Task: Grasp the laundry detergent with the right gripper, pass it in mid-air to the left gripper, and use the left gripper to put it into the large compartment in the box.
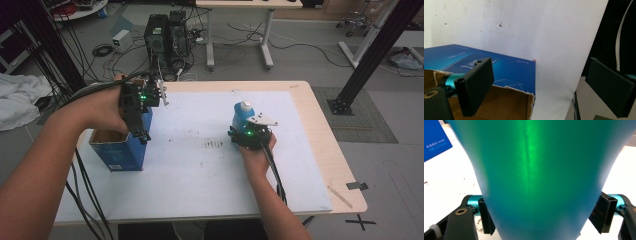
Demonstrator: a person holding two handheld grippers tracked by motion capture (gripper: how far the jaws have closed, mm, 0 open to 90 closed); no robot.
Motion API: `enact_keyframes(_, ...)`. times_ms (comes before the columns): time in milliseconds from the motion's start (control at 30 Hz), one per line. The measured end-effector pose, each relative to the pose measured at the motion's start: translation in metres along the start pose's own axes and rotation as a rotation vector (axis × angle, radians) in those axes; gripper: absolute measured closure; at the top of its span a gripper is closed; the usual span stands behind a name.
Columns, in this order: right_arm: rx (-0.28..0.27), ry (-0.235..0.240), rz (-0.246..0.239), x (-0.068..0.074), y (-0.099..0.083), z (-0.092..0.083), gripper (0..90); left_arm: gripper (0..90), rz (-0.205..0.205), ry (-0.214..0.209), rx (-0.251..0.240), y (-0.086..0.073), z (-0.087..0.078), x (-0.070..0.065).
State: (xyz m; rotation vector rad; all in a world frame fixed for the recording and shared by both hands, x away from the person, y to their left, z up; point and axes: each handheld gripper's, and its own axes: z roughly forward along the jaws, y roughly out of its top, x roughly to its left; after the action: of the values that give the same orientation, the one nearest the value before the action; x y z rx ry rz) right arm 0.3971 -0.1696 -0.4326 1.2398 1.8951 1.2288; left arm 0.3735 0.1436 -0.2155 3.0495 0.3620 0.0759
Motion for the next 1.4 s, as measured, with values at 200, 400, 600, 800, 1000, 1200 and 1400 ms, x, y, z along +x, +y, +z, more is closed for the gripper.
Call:
enact_keyframes(200,0.005,0.005,-0.005,0.0008,-0.0006,0.0011,25.4,8.2,-0.004,-0.001,-0.002,-0.0006,0.0003,0.0006)
enact_keyframes(400,-0.001,0.002,-0.004,0.0011,-0.0004,0.0010,32.2,8.2,-0.005,-0.002,-0.004,0.0001,0.0014,0.0002)
enact_keyframes(600,-0.003,-0.004,-0.004,0.0007,-0.0004,0.0011,33.3,8.2,-0.003,-0.002,-0.003,0.0009,0.0022,0.0011)
enact_keyframes(800,0.000,0.000,-0.008,0.0002,-0.0008,0.0014,36.1,8.2,-0.004,-0.002,0.001,0.0013,0.0029,0.0018)
enact_keyframes(1000,-0.003,0.001,-0.007,0.0012,-0.0010,0.0017,37.7,8.2,-0.001,-0.002,0.002,0.0024,0.0033,0.0023)
enact_keyframes(1200,-0.008,-0.011,-0.018,0.0027,-0.0009,0.0014,41.1,8.2,0.005,-0.004,0.006,0.0029,0.0037,0.0031)
enact_keyframes(1400,-0.012,-0.026,-0.037,0.0037,-0.0003,0.0002,44.8,8.2,0.005,-0.006,0.005,0.0034,0.0059,0.0033)
